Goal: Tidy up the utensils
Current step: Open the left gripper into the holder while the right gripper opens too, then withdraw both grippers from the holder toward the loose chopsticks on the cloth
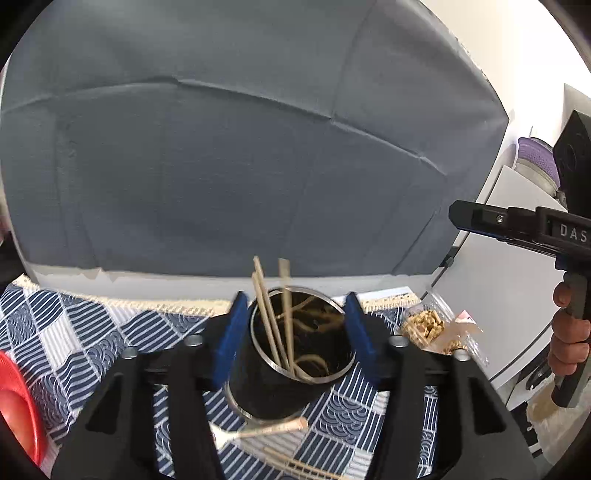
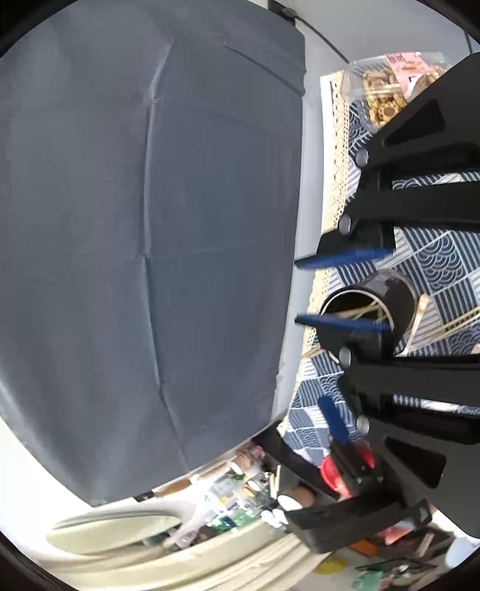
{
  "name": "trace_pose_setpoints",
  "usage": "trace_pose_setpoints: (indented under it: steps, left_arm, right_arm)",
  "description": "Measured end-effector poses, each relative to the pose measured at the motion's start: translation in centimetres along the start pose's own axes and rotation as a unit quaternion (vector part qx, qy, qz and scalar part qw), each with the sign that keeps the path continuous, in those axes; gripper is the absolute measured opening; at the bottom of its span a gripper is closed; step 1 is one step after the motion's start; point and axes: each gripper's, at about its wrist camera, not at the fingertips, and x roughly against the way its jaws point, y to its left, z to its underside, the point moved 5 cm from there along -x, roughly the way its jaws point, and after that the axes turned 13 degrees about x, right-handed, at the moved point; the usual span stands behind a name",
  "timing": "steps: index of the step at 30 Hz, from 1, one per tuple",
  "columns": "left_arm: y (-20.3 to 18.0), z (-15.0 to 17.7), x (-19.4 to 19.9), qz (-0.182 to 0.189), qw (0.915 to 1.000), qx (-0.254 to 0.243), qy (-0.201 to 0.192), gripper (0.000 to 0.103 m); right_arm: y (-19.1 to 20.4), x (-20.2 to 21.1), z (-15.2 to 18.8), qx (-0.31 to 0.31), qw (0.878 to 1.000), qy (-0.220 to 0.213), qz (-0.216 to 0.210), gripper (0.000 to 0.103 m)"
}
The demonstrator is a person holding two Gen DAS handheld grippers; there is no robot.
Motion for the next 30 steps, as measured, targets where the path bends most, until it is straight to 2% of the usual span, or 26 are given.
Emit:
trace_pose_setpoints:
  steps: [2,3,5,6,8,10,11,14,20,25,30]
  left_arm:
    - [0.2,0.6,0.6,-0.014,0.9999,-0.002,0.004,0.067]
    - [0.4,0.8,0.8,-0.020,0.9998,-0.002,0.007,0.073]
    - [0.8,1.6,1.6,-0.037,0.9993,-0.004,0.008,0.077]
    - [0.9,1.9,1.7,-0.041,0.9991,-0.002,0.012,0.084]
    - [1.4,2.6,2.2,-0.058,0.9982,0.002,0.017,0.087]
    - [2.1,3.4,2.7,-0.075,0.9969,0.003,0.023,0.091]
    - [2.4,3.7,2.9,-0.083,0.9962,0.005,0.025,0.091]
    - [3.6,4.9,3.8,-0.106,0.9937,0.020,0.032,0.097]
    - [5.1,7.3,5.0,-0.149,0.9870,0.041,0.044,0.097]
    - [6.2,9.2,5.9,-0.167,0.9817,0.073,0.055,0.097]
    - [6.3,10.9,6.8,-0.188,0.9766,0.082,0.066,0.097]
  right_arm:
    - [0.3,0.3,0.6,0.005,1.000,0.002,-0.005,0.041]
    - [0.4,0.5,1.0,0.009,1.000,0.003,-0.006,0.045]
    - [0.6,0.7,1.8,0.014,1.000,0.003,-0.005,0.056]
    - [0.6,0.8,2.1,0.015,1.000,0.003,-0.005,0.058]
    - [0.6,1.0,2.9,0.015,1.000,0.005,-0.003,0.073]
    - [0.6,1.0,3.6,0.016,1.000,0.006,-0.004,0.078]
    - [0.6,0.8,4.0,0.016,1.000,0.010,-0.003,0.085]
    - [0.9,0.2,5.2,0.034,0.999,0.023,-0.003,0.086]
    - [1.4,-1.6,8.8,0.064,0.996,0.061,-0.011,0.087]
    - [1.8,-3.7,12.0,0.091,0.991,0.097,-0.017,0.086]
    - [2.4,-5.5,15.1,0.115,0.985,0.128,-0.032,0.086]
